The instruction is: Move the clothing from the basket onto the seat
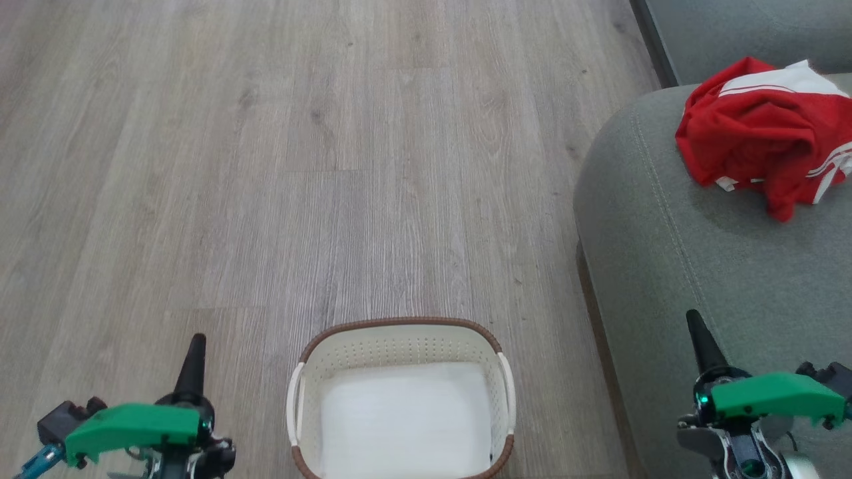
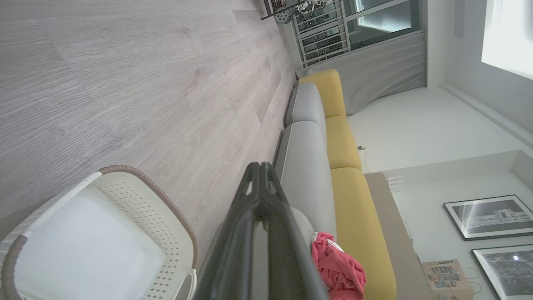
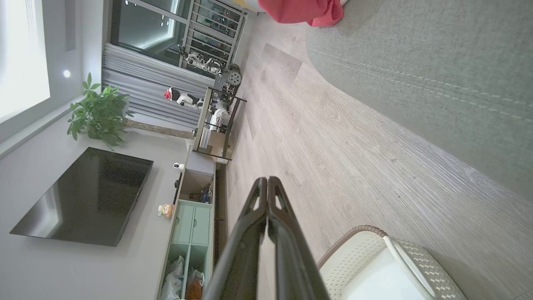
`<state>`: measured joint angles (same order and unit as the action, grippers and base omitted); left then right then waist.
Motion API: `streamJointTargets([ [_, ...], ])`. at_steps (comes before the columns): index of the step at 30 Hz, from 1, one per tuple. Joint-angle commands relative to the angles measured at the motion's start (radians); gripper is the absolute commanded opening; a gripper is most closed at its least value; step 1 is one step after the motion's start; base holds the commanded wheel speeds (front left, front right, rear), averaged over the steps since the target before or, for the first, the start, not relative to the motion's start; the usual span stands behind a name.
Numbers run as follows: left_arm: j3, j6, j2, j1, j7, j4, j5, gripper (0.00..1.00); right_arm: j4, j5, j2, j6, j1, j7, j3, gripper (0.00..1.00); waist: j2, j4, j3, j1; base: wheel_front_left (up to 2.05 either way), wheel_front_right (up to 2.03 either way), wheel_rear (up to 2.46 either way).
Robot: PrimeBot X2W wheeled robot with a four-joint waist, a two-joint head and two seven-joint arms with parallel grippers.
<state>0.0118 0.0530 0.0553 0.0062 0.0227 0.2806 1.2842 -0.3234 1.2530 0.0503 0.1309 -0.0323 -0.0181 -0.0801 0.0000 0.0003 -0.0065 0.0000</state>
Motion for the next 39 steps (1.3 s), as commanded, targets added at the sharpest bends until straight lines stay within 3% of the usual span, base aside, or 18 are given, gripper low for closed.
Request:
streamJointTargets([
  [1, 0.032, 0.011, 0.003, -0.060, 0.006, -0.034, 0.020, 0.00, 0.043, 0.023, 0.001, 0.000, -0.060, -0.009, 0.010, 0.00, 0.0000, 0.000, 0.000, 0.0000, 0.00, 0.00, 0.00],
  [30, 0.102, 0.077, -0.005, -0.114, 0.090, -0.035, 0.319, 0.00, 0.078, 0.350, 0.000, 0.000, -0.075, -0.094, -0.033, 0.00, 0.0000, 0.000, 0.009, 0.0000, 0.00, 0.00, 0.00],
  [39, 0.103, 0.078, -0.005, -0.114, 0.091, -0.035, 0.323, 0.00, 0.079, 0.356, 0.000, 0.000, -0.076, -0.095, -0.034, 0.00, 0.0000, 0.000, 0.010, 0.0000, 0.00, 0.00, 0.00],
])
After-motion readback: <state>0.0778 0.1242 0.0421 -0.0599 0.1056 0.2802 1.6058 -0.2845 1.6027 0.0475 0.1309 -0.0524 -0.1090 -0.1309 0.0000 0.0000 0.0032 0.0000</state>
